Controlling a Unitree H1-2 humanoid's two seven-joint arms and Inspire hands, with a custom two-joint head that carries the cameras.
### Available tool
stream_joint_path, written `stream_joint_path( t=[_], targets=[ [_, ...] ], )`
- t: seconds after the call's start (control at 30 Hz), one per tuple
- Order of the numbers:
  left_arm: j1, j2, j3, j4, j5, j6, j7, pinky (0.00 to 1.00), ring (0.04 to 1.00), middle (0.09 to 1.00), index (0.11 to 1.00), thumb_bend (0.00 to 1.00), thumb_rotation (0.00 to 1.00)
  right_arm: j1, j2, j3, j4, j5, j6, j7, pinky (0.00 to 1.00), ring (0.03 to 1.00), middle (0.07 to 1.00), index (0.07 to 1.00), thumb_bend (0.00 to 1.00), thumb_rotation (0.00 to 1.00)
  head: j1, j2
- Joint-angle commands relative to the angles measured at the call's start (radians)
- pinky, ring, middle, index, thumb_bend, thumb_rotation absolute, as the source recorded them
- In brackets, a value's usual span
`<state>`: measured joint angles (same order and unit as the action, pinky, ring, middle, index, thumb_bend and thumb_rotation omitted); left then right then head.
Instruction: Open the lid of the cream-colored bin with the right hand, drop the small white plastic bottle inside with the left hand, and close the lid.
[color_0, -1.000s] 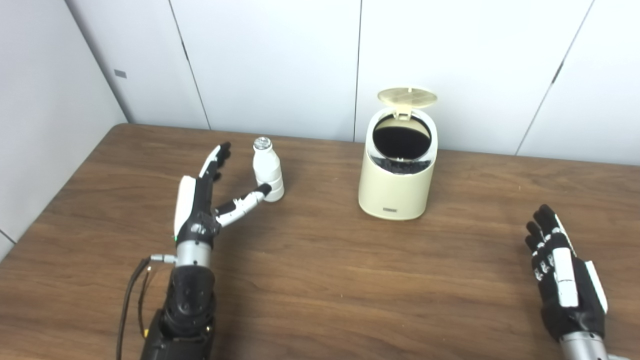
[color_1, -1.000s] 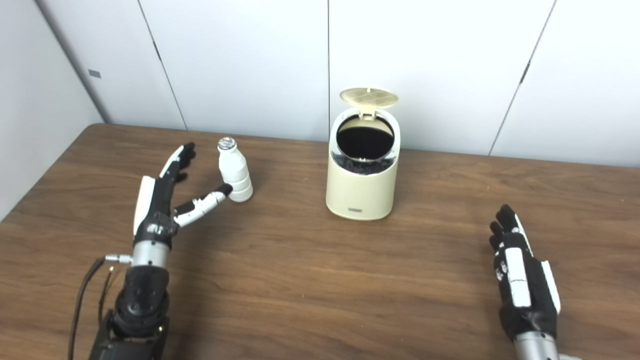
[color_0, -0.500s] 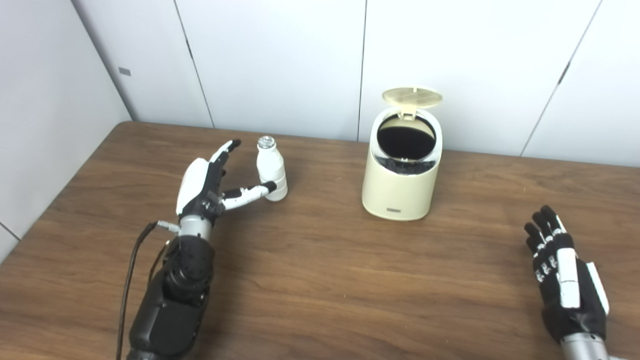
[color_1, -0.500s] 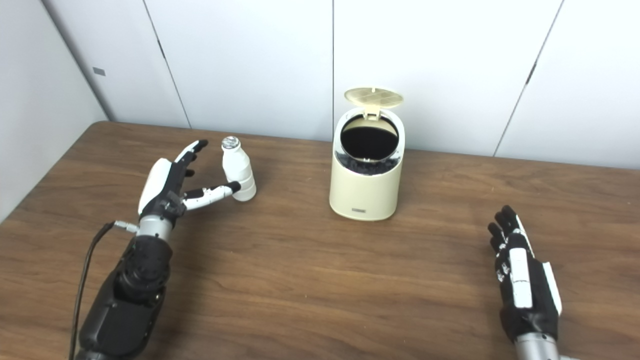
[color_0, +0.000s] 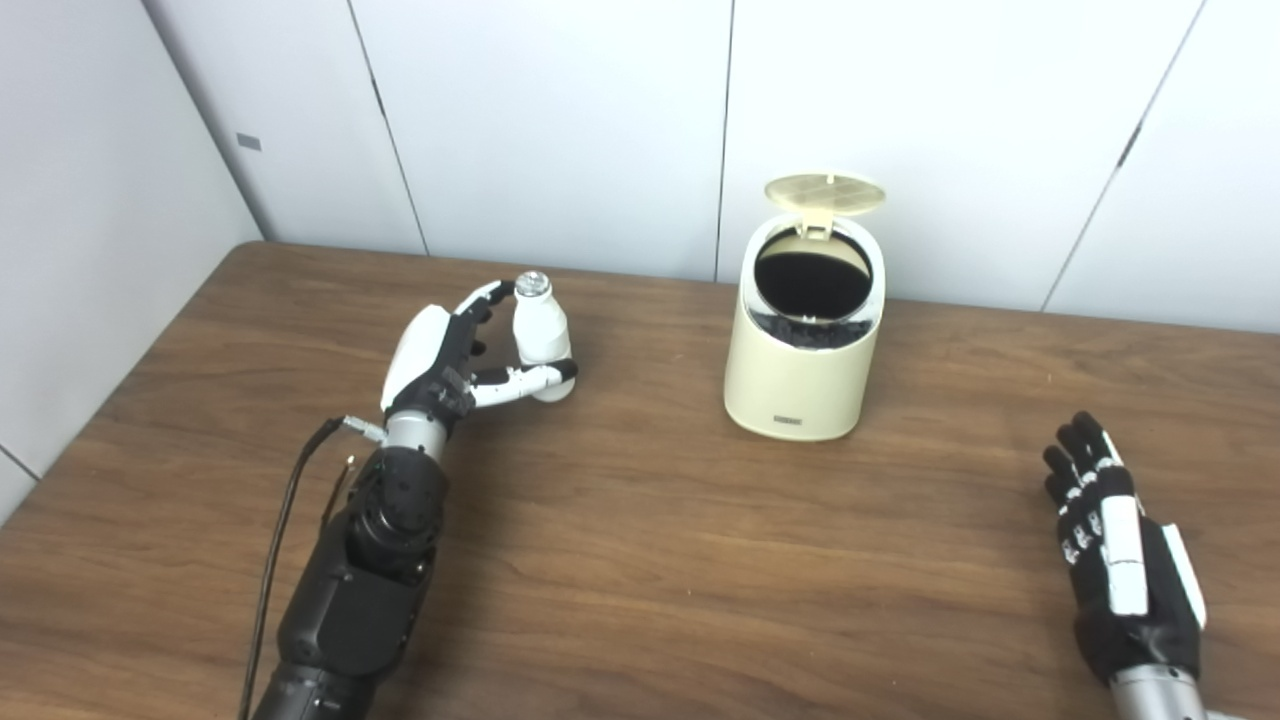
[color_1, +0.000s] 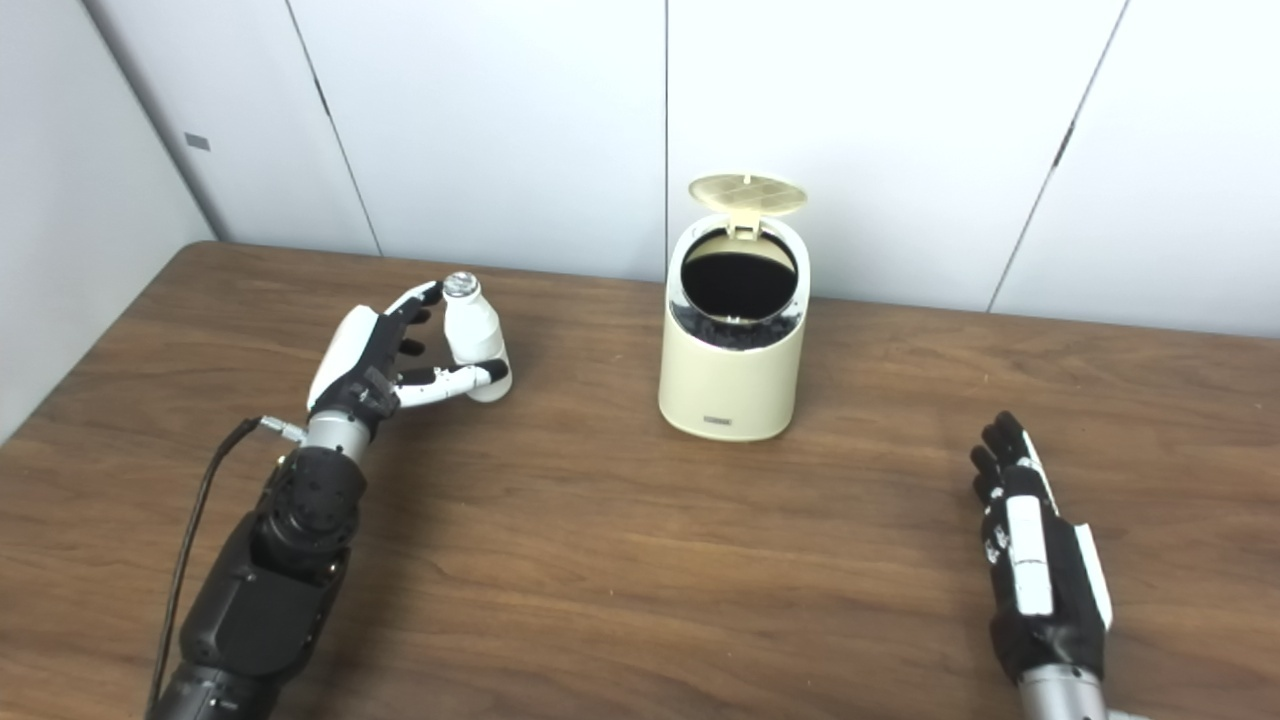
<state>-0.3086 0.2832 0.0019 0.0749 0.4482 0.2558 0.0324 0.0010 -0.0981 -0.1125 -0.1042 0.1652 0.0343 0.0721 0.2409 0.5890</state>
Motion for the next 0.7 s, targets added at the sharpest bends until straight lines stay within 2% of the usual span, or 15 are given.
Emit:
stream_joint_path(
  t=[0.0,0.3,0.67],
  targets=[
    [-0.053,0.025,0.0,-0.01,0.003,-0.008,0.005,0.76,0.871,0.897,0.885,0.93,0.4,-0.031,-0.002,-0.002,-0.035,-0.002,-0.023,-0.005,1.0,0.959,0.966,0.954,0.63,0.86,0.002,0.001],
    [-0.054,0.031,-0.005,-0.006,0.003,-0.01,0.003,0.78,0.872,0.883,0.881,0.91,0.39,-0.03,0.0,0.003,-0.039,0.003,-0.022,-0.004,1.0,0.966,0.968,0.956,0.62,0.85,-0.007,0.003],
    [-0.043,0.023,-0.009,-0.002,0.014,-0.026,0.03,0.74,0.818,0.816,0.823,0.87,0.34,-0.03,-0.006,0.004,-0.037,-0.01,-0.022,-0.008,0.98,0.965,0.968,0.952,0.64,0.87,-0.01,0.006]
  ],
)
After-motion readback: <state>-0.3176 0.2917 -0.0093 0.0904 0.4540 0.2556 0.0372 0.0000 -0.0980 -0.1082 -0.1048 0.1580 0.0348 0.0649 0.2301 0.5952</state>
